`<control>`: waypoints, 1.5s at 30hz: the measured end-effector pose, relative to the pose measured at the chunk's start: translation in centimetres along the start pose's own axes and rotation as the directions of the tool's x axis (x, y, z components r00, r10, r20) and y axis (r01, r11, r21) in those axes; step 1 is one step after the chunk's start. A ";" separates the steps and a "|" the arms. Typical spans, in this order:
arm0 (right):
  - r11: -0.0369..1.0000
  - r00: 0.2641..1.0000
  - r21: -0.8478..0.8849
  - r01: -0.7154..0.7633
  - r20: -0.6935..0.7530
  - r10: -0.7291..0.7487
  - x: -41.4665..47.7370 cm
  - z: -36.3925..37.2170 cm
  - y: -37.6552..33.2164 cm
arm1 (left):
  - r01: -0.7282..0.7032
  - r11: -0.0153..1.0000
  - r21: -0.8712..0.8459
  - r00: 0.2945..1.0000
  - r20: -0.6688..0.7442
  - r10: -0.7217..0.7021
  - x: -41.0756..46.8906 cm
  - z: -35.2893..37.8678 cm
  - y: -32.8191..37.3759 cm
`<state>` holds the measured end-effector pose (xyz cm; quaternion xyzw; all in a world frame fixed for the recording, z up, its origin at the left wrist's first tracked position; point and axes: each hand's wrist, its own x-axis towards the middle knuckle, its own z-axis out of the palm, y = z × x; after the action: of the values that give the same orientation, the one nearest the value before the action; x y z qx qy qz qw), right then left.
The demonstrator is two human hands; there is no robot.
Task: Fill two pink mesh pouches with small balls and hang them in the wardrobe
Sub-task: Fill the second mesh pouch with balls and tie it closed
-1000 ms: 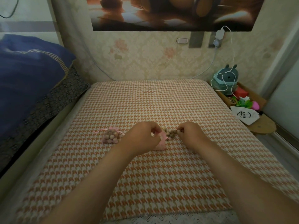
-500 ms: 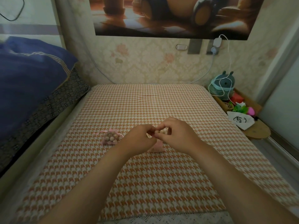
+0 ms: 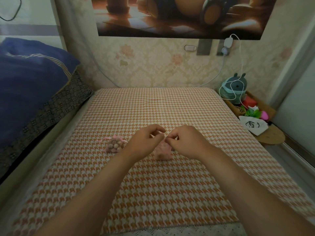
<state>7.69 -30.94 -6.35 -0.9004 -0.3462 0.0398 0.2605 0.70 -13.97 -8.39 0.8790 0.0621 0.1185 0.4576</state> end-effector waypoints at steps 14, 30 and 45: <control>0.997 1.000 0.080 0.002 -0.019 0.000 1.6 0.9 1.1 | -0.168 0.841 0.514 0.985 0.112 0.129 7.4 2.6 -7.2; 0.996 0.999 0.074 -0.045 0.012 0.044 0.7 0.7 0.3 | -0.079 0.993 0.089 0.976 -0.197 0.095 4.4 -0.1 -0.9; 0.996 0.997 0.039 -0.081 0.019 0.080 -0.7 -0.4 -0.1 | -0.061 0.979 0.193 0.998 0.026 0.057 -0.8 -0.1 1.9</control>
<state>7.15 -31.52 -6.00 -0.9079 -0.3109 0.0652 0.2737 -0.09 -15.18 -6.93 0.9220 0.0425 0.1163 0.3669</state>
